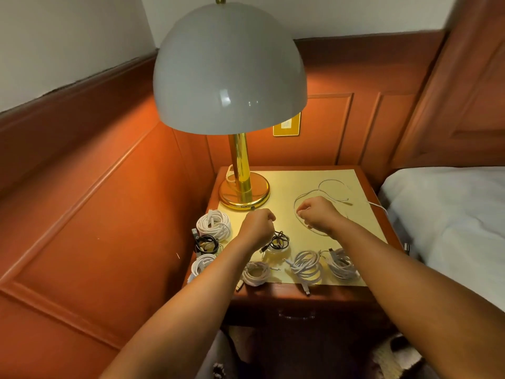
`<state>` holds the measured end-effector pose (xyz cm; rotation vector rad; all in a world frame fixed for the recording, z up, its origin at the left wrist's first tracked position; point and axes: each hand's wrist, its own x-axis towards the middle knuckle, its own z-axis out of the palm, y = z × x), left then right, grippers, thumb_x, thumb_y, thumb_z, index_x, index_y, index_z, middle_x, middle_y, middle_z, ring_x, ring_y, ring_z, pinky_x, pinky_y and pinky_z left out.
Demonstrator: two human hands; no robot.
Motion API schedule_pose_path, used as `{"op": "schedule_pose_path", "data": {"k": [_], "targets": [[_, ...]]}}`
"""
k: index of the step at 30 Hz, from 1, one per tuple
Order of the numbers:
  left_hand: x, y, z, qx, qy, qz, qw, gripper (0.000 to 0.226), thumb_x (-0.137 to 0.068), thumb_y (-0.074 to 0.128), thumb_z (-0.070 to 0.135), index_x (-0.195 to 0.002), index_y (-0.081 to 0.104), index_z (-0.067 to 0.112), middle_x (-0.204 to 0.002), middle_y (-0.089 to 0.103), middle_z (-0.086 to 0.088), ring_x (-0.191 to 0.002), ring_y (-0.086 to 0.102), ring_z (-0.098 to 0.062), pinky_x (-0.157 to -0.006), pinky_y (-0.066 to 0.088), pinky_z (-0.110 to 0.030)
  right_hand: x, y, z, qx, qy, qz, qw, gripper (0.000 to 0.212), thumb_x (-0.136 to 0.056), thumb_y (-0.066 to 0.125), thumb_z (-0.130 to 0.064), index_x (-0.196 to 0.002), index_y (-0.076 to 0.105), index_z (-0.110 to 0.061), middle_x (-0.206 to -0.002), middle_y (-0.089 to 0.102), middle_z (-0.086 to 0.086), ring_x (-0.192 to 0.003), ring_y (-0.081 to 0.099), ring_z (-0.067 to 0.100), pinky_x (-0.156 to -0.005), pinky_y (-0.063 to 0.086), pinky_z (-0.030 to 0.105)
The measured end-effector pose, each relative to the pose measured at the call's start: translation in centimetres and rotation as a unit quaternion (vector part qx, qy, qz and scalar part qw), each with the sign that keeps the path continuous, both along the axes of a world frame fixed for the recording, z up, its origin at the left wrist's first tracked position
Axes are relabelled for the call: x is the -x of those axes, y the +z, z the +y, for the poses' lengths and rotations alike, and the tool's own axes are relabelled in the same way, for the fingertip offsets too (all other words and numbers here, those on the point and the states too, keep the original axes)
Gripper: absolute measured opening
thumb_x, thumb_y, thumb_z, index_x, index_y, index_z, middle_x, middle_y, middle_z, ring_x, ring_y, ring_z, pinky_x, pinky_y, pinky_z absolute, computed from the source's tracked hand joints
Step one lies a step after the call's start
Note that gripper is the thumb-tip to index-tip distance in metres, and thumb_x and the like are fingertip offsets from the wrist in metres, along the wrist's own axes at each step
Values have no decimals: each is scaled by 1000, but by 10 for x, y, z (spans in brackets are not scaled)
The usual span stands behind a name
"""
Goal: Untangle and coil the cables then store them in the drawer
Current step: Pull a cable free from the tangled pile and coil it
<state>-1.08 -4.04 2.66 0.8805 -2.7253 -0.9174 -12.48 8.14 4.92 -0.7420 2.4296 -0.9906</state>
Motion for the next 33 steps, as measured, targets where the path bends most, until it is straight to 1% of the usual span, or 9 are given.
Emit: {"op": "schedule_pose_path", "data": {"k": [6, 11, 15, 19, 21, 23, 26, 30, 33], "targets": [[35, 22, 23, 7, -37, 40, 998, 32, -96, 43, 6, -117, 67, 3, -120, 66, -13, -110, 60, -28, -93, 48, -34, 39, 13, 42, -10, -58, 37, 998, 21, -92, 50, -5, -97, 70, -4, -93, 64, 11, -93, 60, 29, -81, 52, 41], [82, 20, 27, -9, -37, 20, 999, 30, -95, 46, 7, -114, 68, 2, -116, 68, -14, -105, 62, -29, -91, 51, -35, 90, 5, 66, -36, -105, 68, 992, 21, -90, 51, -6, -89, 70, 3, -93, 68, 22, -91, 63, 38, -77, 55, 43], [122, 3, 14, 16, -27, -43, 999, 26, -94, 48, 7, -111, 67, 0, -111, 68, -17, -99, 62, -31, -84, 54, -37, 131, -10, 78, -80, -123, 84, 986, 29, -93, 46, -6, -65, 50, -11, -66, 46, 7, -68, 46, 25, -62, 41, 28], [153, -17, -2, 55, -23, -121, 991, 29, -93, 51, 8, -121, 58, 1, -119, 62, -17, -107, 59, -32, -85, 49, -35, 168, -33, 84, -137, -114, 83, 981, 32, -96, 45, -10, -66, 44, -21, -77, 47, 3, -79, 48, 21, -64, 41, 26], [165, -28, -9, 73, -28, -160, 984, 29, -93, 50, 9, -119, 57, 1, -119, 61, -17, -107, 58, -33, -83, 48, -34, 182, -53, 84, -171, -98, 96, 976, 28, -98, 44, -12, -71, 44, -15, -81, 47, 5, -84, 50, 23, -73, 47, 31], [175, -40, -14, 95, -26, -177, 979, 27, -93, 49, 11, -118, 57, 1, -120, 58, -18, -107, 57, -33, -85, 48, -35, 190, -68, 82, -186, -97, 112, 971, 13, -99, 47, -15, -90, 52, -9, -96, 53, 9, -90, 54, 24, -79, 49, 31], [186, -52, -16, 113, -16, -170, 979, 27, -93, 47, 7, -119, 54, 1, -119, 57, -17, -107, 57, -33, -80, 45, -34, 201, -79, 78, -228, -88, 153, 958, 23, -98, 52, -14, -118, 56, -4, -119, 55, 13, -107, 57, 28, -88, 51, 31], [191, -54, -17, 94, -3, -150, 984, 23, -91, 46, 4, -112, 56, 1, -112, 60, -18, -100, 58, -33, -71, 41, -31, 210, -71, 76, -231, -94, 164, 954, 16, -97, 50, -12, -112, 55, -7, -112, 59, 14, -103, 58, 31, -81, 50, 35], [195, -44, -18, 50, 36, -97, 993, 19, -89, 47, 3, -104, 59, 0, -102, 62, -17, -87, 56, -30, -63, 40, -30, 207, -45, 79, -125, -128, 140, 974, 2, -98, 49, -9, -97, 49, -10, -93, 59, 11, -85, 58, 28, -63, 47, 29]]}}
